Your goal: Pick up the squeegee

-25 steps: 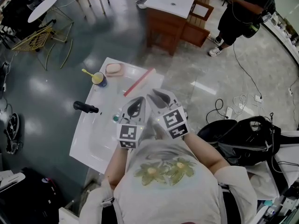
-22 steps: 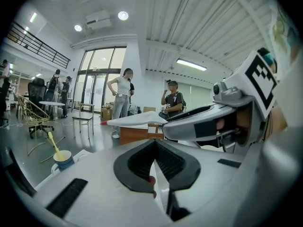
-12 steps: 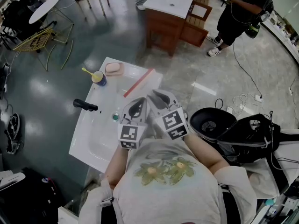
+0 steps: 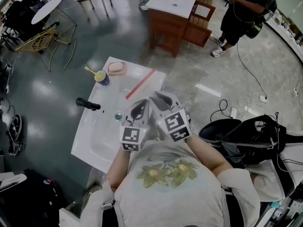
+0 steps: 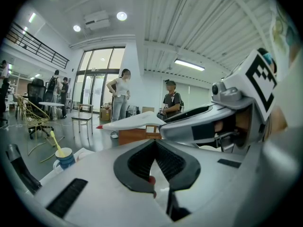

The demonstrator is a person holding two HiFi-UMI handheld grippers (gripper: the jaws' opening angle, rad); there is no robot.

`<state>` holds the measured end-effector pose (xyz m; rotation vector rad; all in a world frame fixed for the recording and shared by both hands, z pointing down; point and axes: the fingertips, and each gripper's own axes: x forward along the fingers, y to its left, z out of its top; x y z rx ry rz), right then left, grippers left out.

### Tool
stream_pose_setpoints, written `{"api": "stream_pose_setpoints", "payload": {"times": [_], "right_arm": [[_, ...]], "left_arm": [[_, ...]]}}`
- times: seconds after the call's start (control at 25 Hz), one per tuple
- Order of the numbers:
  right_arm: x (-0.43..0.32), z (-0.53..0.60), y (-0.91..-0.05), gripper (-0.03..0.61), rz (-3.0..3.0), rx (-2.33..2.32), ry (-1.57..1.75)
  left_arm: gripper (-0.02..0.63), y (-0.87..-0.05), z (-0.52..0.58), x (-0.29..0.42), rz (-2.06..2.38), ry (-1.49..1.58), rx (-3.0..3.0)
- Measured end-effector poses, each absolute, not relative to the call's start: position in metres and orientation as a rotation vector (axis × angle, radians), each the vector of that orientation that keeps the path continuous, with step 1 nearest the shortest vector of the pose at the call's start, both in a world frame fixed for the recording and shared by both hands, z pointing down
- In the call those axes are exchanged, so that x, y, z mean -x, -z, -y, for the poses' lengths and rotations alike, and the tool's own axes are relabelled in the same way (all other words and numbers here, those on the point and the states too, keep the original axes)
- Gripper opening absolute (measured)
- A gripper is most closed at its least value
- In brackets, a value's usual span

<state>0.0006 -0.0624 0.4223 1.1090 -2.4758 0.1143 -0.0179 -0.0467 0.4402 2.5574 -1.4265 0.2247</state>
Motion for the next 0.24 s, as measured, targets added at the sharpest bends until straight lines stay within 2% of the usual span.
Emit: {"api": "stream_pose_setpoints", "payload": {"times": [0.24], "right_arm": [[-0.001, 0.051, -0.422, 0.104, 2.475, -1.103, -0.111]], "left_arm": [[0.009, -0.442, 0.035, 0.019, 1.42, -0.242, -2.554]]}}
